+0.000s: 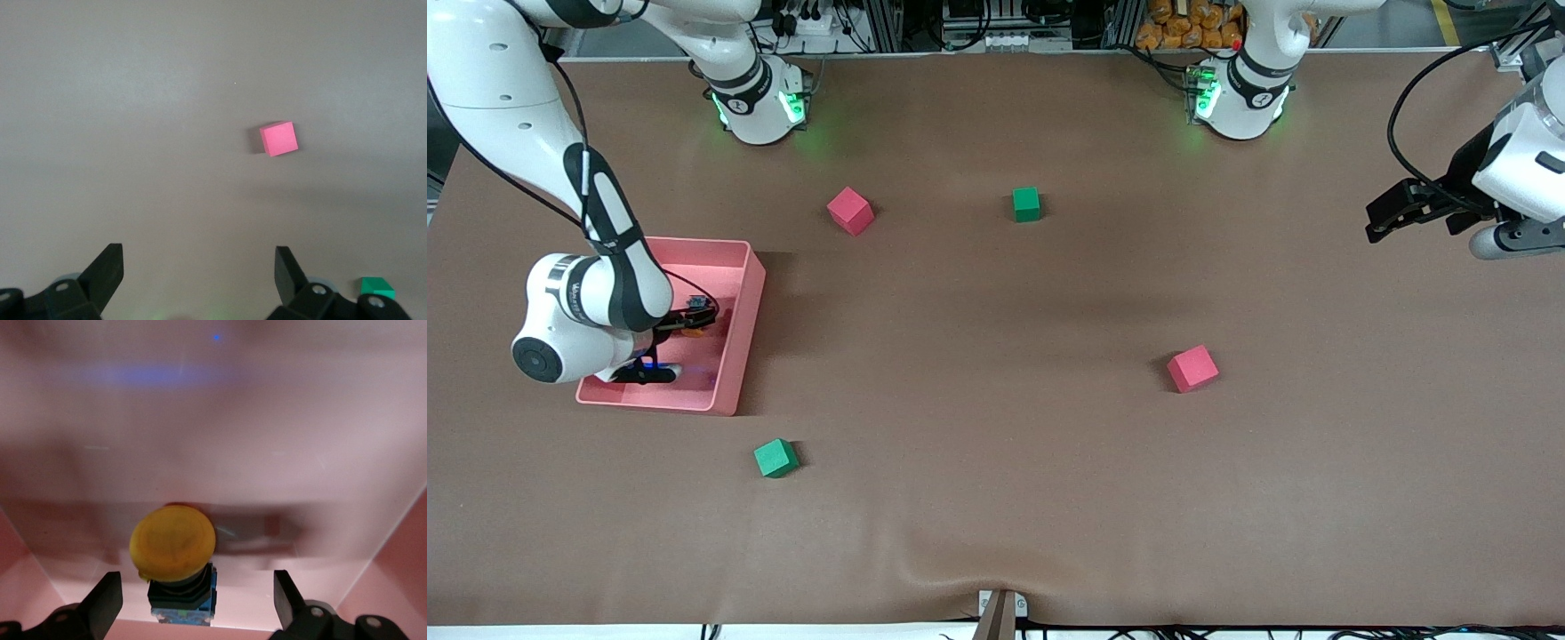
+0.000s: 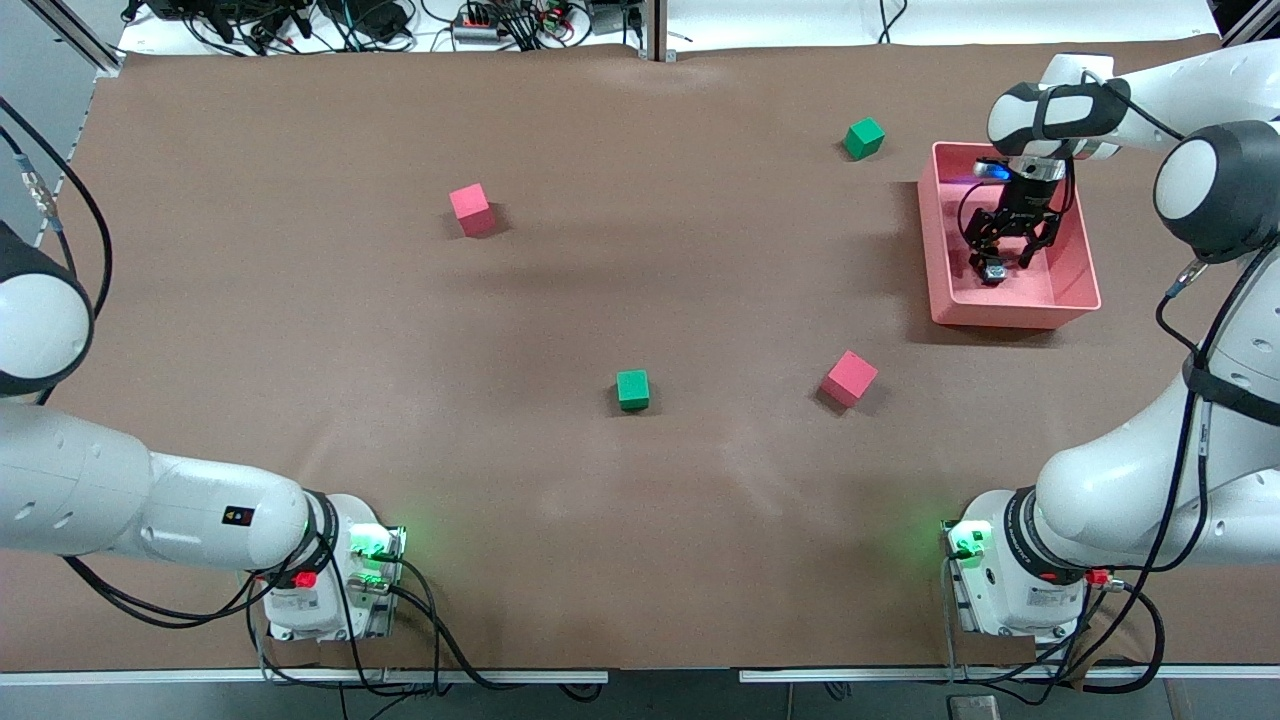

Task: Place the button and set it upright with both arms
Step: 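Grasp the yellow button's black body with the right gripper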

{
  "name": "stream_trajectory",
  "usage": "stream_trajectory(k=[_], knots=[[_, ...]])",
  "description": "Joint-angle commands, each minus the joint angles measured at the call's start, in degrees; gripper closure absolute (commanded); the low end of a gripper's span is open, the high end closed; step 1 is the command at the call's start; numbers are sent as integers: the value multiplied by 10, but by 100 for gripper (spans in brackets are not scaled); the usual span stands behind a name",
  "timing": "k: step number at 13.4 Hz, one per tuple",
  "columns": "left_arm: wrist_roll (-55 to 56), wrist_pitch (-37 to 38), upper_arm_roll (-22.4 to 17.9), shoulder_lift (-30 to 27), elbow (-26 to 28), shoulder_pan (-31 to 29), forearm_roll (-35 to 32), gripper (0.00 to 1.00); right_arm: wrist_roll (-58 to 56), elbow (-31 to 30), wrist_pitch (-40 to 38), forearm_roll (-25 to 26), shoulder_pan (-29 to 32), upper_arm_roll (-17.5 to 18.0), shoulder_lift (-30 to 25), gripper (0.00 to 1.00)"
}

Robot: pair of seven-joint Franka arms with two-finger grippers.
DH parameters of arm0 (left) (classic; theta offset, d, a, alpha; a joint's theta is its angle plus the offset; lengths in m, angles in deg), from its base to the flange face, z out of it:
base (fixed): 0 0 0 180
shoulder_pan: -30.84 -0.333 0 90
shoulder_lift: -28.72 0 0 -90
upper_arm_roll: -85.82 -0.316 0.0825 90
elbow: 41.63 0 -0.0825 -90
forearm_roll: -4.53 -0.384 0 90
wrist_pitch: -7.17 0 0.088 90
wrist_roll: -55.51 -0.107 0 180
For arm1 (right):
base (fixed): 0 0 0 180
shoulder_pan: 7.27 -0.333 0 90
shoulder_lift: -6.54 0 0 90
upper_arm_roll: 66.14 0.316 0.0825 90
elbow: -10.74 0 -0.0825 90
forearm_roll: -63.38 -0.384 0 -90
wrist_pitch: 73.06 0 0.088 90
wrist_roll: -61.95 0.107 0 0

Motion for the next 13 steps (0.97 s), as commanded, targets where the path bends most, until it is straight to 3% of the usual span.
stream_trajectory(k=[1,6,9,11,12,13], knots=[[-3,-3,1,-2,-3,-3,-1,0,-1,-17,7,-2,-4,1,-1,0],[-3,0,0,-6,0,-3,-2,0,-4,-21,11,-2,-6,1,4,1],[-3,0,0,-6,-2,-4,-2,0,-10,-20,11,-2,-5,1,3,61],[-3,0,-1,-6,-2,-4,-2,0,-5,-20,8,-2,-6,1,4,93],[-3,0,-1,-6,-1,-4,-2,0,-4,-20,8,-2,-10,1,4,100],[-4,1,-1,-6,-1,-4,-2,0,-3,-19,5,-2,-13,1,2,100]])
